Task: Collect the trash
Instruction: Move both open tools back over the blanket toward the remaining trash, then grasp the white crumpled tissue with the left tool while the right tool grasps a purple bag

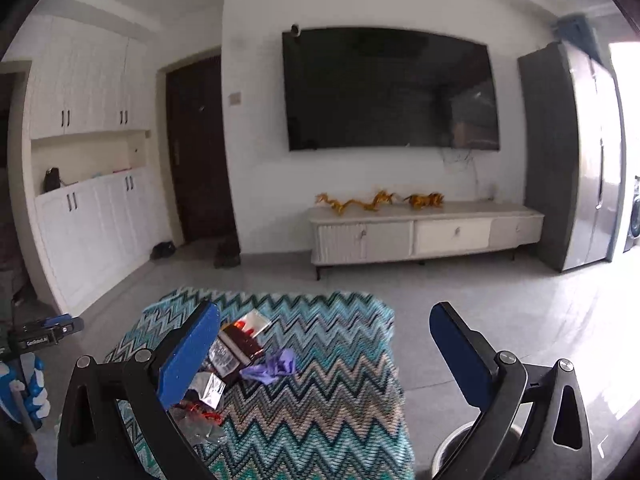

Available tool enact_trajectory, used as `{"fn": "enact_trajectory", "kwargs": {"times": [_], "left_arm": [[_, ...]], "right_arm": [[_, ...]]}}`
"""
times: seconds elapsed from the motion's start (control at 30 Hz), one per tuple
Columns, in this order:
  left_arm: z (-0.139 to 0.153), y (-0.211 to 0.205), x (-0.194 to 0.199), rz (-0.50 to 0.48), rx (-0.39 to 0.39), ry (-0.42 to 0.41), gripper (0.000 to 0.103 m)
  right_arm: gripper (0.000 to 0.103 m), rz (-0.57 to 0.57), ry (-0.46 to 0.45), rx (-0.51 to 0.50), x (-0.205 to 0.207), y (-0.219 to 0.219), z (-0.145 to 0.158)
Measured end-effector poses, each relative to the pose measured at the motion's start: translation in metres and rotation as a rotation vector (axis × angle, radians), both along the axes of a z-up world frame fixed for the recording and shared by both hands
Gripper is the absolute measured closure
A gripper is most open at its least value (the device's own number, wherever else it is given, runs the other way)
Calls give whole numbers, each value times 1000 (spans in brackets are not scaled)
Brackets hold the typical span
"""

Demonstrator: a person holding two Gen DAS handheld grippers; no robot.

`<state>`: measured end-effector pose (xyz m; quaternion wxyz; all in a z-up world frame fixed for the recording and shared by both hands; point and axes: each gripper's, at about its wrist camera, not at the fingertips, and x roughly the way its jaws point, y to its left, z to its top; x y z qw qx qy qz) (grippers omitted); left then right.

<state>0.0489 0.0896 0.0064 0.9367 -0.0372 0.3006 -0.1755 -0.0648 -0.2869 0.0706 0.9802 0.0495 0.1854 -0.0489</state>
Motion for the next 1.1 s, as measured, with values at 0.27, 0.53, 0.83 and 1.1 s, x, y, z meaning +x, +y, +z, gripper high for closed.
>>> {"fn": "enact_trajectory", "kwargs": {"times": [0.27, 0.53, 0.83, 1.1], "left_arm": [[-57, 0, 50, 34, 42, 158, 35], [-109, -14, 93, 13, 35, 271, 36], [-145, -17, 109, 14, 37, 354, 57], [-139, -25, 99, -2, 63, 313, 82]], "right_arm": [[0, 88, 171, 88, 78, -1, -70], [13, 171, 317, 154, 157, 11, -138], [30, 205, 444, 260, 219, 17, -194], [60, 240, 463, 265, 218, 27, -209]]}}
